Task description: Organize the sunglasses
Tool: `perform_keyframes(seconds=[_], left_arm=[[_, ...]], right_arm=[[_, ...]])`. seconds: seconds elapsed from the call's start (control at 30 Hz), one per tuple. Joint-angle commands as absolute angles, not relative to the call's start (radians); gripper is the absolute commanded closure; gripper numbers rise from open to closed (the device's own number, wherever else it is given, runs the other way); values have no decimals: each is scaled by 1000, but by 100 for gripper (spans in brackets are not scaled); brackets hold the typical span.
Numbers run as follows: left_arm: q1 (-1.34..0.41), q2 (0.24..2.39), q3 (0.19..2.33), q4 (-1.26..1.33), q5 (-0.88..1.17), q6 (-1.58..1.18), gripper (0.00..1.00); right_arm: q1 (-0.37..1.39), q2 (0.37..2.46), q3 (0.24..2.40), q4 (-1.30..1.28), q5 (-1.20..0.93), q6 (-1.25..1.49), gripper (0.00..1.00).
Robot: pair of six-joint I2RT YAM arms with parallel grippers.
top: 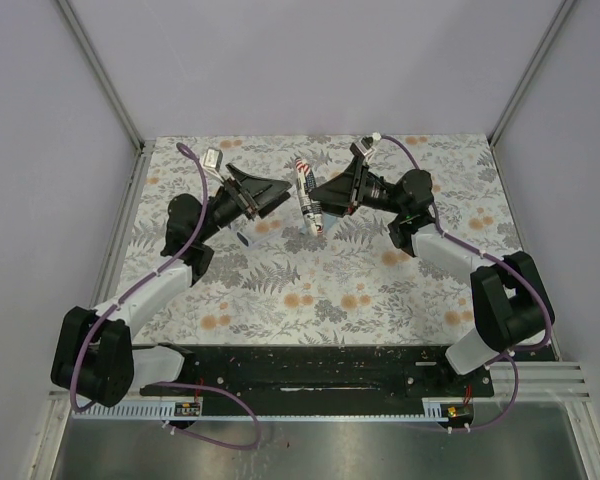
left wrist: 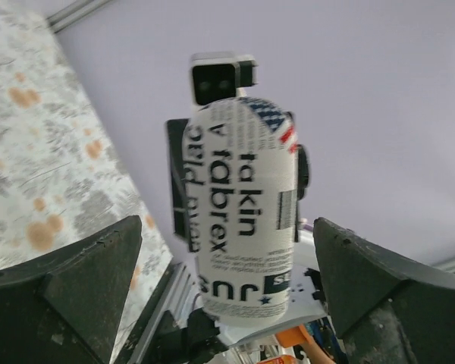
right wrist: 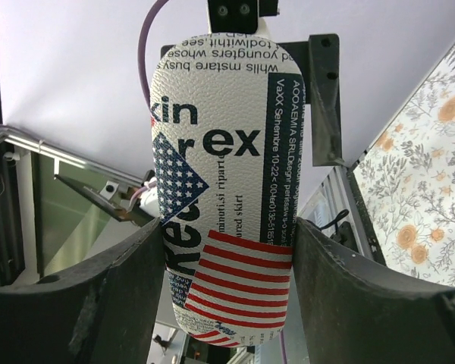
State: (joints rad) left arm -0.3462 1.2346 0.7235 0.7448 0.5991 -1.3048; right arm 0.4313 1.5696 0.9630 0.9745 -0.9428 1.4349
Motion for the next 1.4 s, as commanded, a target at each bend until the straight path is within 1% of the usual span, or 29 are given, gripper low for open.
perform_keyframes(seconds=[0.0,0.13,0.3,0.37,0.43,0.5,0.6,0.67,0.73,0.77,0.83,0.9,0.93,1.03,1.07,1.17,1.23,1.27,1.33,1.37], left_arm=[[-351,1262,747,977,627,-1413,1],[-373,1296,765,1048,640,-1436,1],[-413,1295,795,942,623,-1359,1],[-419,1295,792,937,612,-1351,2],[-419,1295,795,939,609,-1350,6],[-420,1299,805,934,614,-1347,14],[-420,1302,804,946,614,-1356,33],[-420,1299,801,951,609,-1356,38],[-419,1302,807,946,611,-1354,37],[-420,1308,811,953,617,-1358,33],[-420,1318,815,963,627,-1364,20],[-422,1322,813,968,629,-1367,17],[-422,1325,813,966,630,-1367,17],[-423,1324,807,968,629,-1367,24],[-422,1324,807,968,629,-1367,25],[-422,1333,815,963,635,-1368,17],[-425,1335,815,969,635,-1368,16],[-425,1335,815,968,635,-1370,18],[-423,1333,815,963,634,-1367,25],[-425,1335,816,963,635,-1367,27]], right_arm=[[442,1523,1005,1111,-979,1509,60],[443,1519,1006,1092,-982,1514,60],[449,1525,1012,1097,-971,1525,60],[454,1528,1015,1094,-971,1528,60],[457,1532,1012,1088,-969,1528,60],[457,1534,1006,1091,-965,1528,60],[459,1539,1003,1104,-965,1537,61],[459,1543,1003,1108,-965,1539,61],[460,1548,1003,1109,-969,1542,62],[460,1549,1003,1109,-973,1543,62],[462,1555,999,1115,-973,1549,62],[462,1559,997,1117,-971,1548,62],[462,1560,997,1120,-969,1548,62],[462,1565,996,1126,-969,1554,62],[463,1565,996,1126,-969,1554,63],[463,1569,997,1126,-970,1555,63],[463,1568,994,1126,-971,1555,63],[463,1566,993,1127,-969,1555,63],[465,1568,992,1126,-971,1554,63],[463,1568,991,1126,-971,1555,64]])
